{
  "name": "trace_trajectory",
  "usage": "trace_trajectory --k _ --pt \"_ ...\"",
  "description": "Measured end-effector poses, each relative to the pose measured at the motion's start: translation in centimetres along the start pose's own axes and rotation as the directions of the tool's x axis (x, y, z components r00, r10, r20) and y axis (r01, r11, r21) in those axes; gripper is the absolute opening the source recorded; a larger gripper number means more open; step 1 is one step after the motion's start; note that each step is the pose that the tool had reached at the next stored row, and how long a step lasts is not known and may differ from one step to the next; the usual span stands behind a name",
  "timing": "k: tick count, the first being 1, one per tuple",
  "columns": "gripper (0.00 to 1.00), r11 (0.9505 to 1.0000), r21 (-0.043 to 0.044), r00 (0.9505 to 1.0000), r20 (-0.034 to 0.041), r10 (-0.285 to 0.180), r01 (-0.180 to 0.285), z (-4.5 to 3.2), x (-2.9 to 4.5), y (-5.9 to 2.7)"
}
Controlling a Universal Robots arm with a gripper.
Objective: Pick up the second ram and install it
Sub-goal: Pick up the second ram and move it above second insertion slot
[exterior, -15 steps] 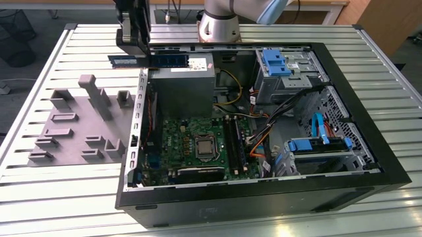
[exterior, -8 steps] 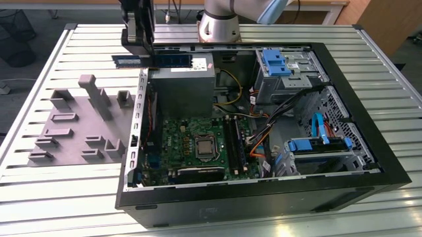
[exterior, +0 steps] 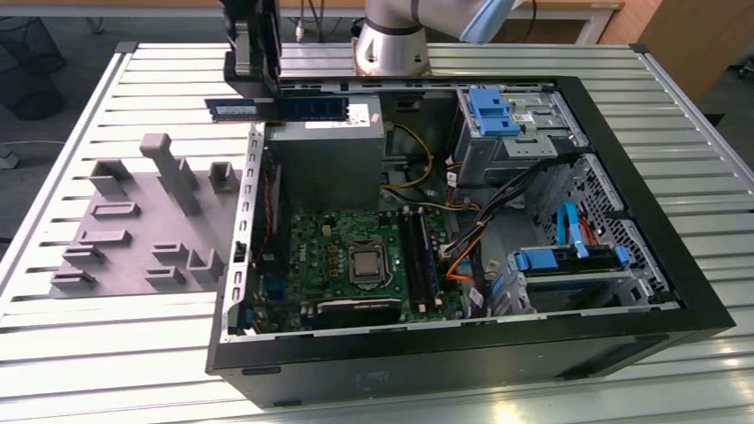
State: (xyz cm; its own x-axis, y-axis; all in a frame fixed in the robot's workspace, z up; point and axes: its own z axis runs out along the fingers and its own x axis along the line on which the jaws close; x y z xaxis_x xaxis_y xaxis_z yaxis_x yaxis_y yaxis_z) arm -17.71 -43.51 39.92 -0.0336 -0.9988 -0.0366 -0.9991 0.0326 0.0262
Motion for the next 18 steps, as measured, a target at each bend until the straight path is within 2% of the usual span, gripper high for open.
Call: trace_trajectory --k 18 --pt "0.14 1.0 0.0 1.0 0.0 0.0 0.0 -0.02 -0.03 -0.74"
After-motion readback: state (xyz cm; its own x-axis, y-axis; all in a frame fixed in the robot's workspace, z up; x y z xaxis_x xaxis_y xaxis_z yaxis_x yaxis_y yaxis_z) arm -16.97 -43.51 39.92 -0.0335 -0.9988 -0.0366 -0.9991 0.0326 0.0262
